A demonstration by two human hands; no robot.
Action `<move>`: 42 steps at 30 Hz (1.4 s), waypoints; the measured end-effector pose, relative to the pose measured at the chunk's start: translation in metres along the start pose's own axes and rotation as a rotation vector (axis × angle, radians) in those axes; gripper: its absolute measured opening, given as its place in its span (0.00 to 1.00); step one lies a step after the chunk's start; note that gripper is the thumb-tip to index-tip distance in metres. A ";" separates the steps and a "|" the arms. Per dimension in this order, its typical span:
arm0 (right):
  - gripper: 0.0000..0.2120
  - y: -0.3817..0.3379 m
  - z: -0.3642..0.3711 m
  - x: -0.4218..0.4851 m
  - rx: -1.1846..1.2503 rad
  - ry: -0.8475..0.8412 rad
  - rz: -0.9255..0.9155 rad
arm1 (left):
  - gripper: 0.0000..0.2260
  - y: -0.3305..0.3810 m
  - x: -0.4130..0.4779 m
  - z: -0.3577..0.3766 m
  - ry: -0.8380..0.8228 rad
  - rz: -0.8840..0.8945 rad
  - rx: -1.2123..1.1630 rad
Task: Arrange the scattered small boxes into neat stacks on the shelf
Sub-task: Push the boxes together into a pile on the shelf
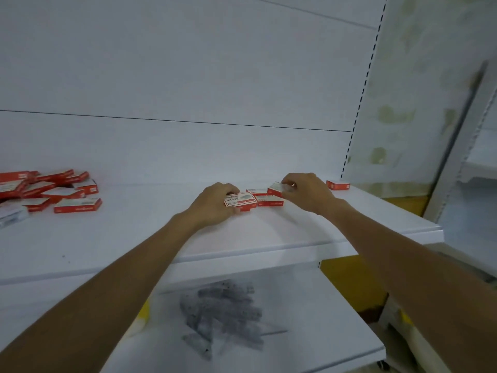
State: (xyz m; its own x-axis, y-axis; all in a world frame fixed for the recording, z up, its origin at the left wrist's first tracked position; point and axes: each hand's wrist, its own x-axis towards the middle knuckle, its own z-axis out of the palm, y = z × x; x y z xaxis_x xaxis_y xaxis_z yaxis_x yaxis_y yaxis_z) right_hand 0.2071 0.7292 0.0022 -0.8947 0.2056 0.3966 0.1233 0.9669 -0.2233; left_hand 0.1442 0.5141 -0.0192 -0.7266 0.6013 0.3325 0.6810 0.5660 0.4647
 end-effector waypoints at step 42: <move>0.20 -0.315 0.093 0.018 0.278 -0.182 -0.595 | 0.11 -0.170 -0.196 -0.165 0.286 -0.498 0.107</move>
State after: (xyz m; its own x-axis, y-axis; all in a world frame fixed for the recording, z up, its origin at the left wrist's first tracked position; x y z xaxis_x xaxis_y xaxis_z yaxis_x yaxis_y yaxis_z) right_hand 0.1126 0.4140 -0.0027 -0.8369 -0.4013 0.3722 -0.5053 0.8278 -0.2437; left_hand 0.1557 0.2069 -0.0283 -0.9473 0.0800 0.3101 0.2452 0.8040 0.5417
